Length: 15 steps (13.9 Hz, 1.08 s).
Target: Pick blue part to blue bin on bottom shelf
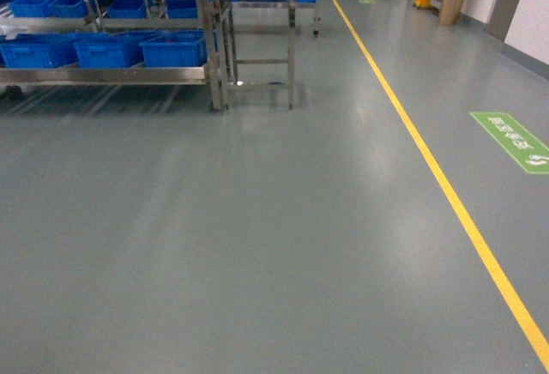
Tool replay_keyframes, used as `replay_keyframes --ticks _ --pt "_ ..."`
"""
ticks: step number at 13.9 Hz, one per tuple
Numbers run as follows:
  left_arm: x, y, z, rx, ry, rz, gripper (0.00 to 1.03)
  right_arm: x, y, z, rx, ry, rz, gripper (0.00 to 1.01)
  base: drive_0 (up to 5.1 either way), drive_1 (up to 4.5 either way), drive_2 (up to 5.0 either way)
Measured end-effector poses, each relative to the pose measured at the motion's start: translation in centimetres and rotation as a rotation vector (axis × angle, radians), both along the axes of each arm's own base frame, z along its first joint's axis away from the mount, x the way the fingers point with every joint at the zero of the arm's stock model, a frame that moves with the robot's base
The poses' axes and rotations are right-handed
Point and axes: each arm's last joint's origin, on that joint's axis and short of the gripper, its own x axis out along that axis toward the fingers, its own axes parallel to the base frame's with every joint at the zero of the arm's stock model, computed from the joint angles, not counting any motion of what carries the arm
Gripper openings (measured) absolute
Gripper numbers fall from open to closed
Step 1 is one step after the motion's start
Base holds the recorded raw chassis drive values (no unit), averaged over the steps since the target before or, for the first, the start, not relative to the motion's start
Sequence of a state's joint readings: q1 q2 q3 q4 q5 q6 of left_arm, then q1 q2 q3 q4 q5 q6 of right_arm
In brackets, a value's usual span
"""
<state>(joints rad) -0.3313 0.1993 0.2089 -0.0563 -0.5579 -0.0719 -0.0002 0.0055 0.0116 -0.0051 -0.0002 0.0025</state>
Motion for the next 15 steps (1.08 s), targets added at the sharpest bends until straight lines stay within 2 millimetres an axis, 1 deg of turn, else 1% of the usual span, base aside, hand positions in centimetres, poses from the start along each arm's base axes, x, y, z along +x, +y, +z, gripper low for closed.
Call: replay_keyframes --ticks 15 --pt "0.04 -0.02 -0.06 0.002 0.006 -0.001 0.43 0.00 0.00 -0.01 0.000 0.001 0.000 0.98 0.0 4.19 -4.1"
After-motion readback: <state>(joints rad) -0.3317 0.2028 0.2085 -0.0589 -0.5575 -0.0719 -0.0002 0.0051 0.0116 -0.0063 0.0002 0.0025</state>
